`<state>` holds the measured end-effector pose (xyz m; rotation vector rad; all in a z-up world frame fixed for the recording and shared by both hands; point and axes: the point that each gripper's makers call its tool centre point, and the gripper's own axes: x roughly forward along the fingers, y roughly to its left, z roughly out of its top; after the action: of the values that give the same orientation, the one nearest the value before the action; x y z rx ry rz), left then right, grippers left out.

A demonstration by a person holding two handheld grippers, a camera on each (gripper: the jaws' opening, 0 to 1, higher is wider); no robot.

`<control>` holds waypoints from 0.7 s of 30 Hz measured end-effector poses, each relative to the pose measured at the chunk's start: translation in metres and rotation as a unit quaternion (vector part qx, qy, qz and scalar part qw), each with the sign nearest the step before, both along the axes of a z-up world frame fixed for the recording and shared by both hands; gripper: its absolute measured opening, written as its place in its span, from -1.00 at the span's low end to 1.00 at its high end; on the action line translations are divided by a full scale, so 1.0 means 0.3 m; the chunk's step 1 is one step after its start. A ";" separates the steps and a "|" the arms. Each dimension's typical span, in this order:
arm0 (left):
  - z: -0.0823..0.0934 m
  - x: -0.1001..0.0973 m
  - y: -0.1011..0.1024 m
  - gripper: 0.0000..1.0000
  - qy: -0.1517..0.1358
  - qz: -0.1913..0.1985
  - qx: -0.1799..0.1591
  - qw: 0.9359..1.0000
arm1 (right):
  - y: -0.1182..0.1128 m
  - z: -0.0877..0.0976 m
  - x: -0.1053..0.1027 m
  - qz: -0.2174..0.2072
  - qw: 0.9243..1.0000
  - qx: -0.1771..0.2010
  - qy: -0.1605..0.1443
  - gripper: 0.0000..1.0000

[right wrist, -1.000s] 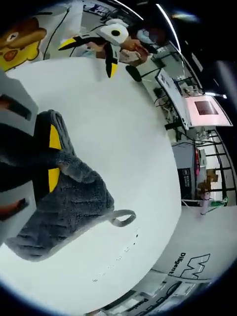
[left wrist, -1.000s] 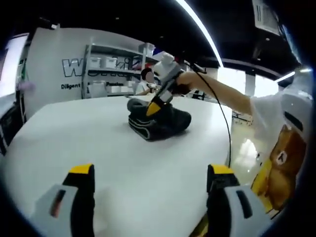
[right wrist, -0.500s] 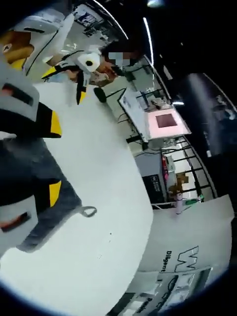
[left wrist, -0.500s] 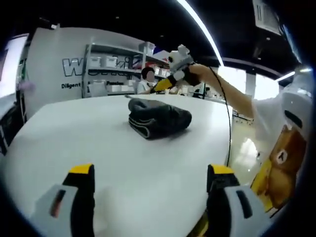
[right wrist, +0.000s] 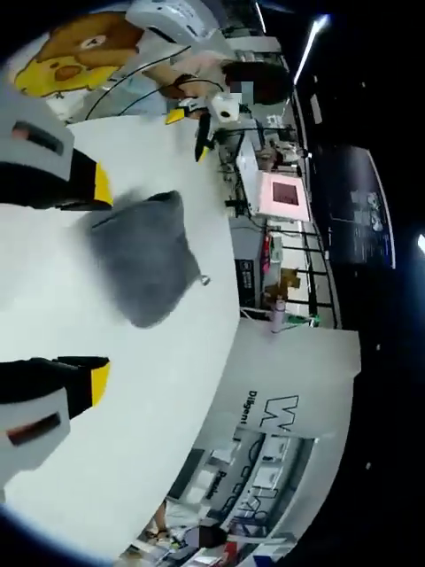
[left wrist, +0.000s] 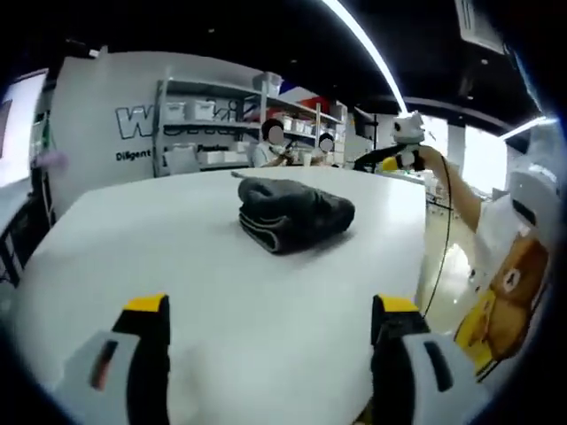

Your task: Fold the towel on the table until its edges align and the towel forms a compact rectangular stack.

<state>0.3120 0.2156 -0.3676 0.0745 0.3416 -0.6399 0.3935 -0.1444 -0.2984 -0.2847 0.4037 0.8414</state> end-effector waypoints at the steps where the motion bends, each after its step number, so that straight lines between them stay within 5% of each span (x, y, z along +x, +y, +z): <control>1: -0.004 0.003 -0.003 0.99 0.002 0.001 0.001 1.000 | -0.034 -0.025 -0.020 -0.005 1.000 -0.005 0.004 0.50; 11: -0.023 0.007 -0.052 0.99 0.017 -0.006 0.010 1.000 | -0.172 -0.185 -0.152 -0.057 0.997 0.032 0.030 0.98; 21: 0.002 0.005 -0.074 0.99 0.014 -0.020 0.012 1.000 | -0.173 -0.209 -0.172 -0.062 0.994 0.075 0.045 0.99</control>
<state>0.3134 0.1933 -0.3669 0.0957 0.3767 -0.6762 0.3421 -0.1963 -0.3611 -0.0829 0.4350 0.7598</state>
